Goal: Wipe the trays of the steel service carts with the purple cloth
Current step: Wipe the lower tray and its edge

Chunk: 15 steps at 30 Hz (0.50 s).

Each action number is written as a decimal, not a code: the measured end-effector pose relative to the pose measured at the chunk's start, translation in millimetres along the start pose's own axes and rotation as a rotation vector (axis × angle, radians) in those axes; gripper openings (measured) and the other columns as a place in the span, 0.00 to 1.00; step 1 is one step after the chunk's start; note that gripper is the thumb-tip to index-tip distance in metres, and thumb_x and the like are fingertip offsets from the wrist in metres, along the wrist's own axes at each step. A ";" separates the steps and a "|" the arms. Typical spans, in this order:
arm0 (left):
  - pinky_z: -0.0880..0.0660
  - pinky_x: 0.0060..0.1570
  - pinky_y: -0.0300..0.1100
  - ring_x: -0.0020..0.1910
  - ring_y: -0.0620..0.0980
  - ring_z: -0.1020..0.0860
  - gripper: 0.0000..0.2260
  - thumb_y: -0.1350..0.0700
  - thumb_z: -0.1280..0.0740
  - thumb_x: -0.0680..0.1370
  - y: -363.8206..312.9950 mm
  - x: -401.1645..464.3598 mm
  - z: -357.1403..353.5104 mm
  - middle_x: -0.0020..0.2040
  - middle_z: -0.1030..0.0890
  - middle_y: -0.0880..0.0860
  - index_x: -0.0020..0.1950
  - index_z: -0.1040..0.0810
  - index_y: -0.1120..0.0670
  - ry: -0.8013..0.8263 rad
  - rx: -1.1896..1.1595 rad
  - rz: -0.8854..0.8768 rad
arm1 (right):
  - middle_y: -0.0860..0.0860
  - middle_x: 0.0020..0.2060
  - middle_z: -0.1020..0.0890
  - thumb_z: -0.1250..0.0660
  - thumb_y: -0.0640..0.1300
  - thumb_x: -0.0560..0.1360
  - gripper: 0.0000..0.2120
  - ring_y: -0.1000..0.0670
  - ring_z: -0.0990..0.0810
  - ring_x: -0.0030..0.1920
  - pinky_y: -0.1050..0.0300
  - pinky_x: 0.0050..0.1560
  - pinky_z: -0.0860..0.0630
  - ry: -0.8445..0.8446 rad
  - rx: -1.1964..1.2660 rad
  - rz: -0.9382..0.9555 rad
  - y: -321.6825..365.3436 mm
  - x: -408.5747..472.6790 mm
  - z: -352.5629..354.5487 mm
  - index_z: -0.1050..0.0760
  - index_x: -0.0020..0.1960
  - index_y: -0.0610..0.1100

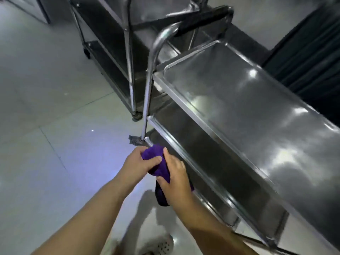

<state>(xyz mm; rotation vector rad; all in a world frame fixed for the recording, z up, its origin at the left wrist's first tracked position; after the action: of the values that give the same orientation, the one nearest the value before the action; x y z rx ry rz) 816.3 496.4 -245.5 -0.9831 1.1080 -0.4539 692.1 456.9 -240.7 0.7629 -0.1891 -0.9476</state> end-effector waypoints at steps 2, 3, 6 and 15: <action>0.25 0.35 0.34 0.39 0.47 0.21 0.09 0.59 0.26 0.72 -34.0 -41.9 -15.0 0.44 0.19 0.54 0.49 0.23 0.56 0.061 0.060 -0.043 | 0.54 0.70 0.35 0.32 0.38 0.74 0.41 0.56 0.38 0.68 0.58 0.71 0.39 -0.045 0.037 -0.011 13.5 -33.0 34.1 0.54 0.76 0.57; 0.24 0.35 0.35 0.38 0.48 0.21 0.08 0.59 0.26 0.71 -47.6 -61.9 -24.2 0.43 0.18 0.55 0.47 0.22 0.56 0.099 0.103 -0.069 | 0.55 0.70 0.36 0.31 0.38 0.74 0.42 0.58 0.38 0.67 0.59 0.71 0.38 -0.066 0.065 -0.033 17.2 -50.7 50.3 0.54 0.76 0.57; 0.19 0.40 0.46 0.40 0.52 0.19 0.06 0.60 0.26 0.71 -75.6 -119.3 -55.2 0.41 0.18 0.56 0.45 0.20 0.55 0.202 0.249 -0.150 | 0.57 0.70 0.38 0.29 0.38 0.69 0.45 0.57 0.36 0.68 0.58 0.69 0.34 -0.169 0.139 -0.114 18.3 -110.9 92.8 0.49 0.78 0.54; 0.25 0.37 0.34 0.37 0.39 0.20 0.14 0.62 0.32 0.73 -92.5 -293.8 -211.0 0.35 0.18 0.42 0.41 0.20 0.40 0.587 0.608 -0.414 | 0.54 0.69 0.37 0.23 0.37 0.67 0.52 0.66 0.32 0.63 0.72 0.55 0.29 -0.427 0.476 -0.275 -43.2 -319.5 203.5 0.55 0.76 0.57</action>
<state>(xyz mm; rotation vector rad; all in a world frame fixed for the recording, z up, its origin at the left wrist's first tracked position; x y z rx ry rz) 518.9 574.0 -33.5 -0.5315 1.1650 -1.3931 381.0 591.2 -65.9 1.0312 -0.7158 -1.3461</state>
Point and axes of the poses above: each hand's wrist, its own x-axis towards the middle knuckle, its own z-axis out of the back of the hand, y = z × x, the point moved 8 cm from there along x, towards the middle knuckle
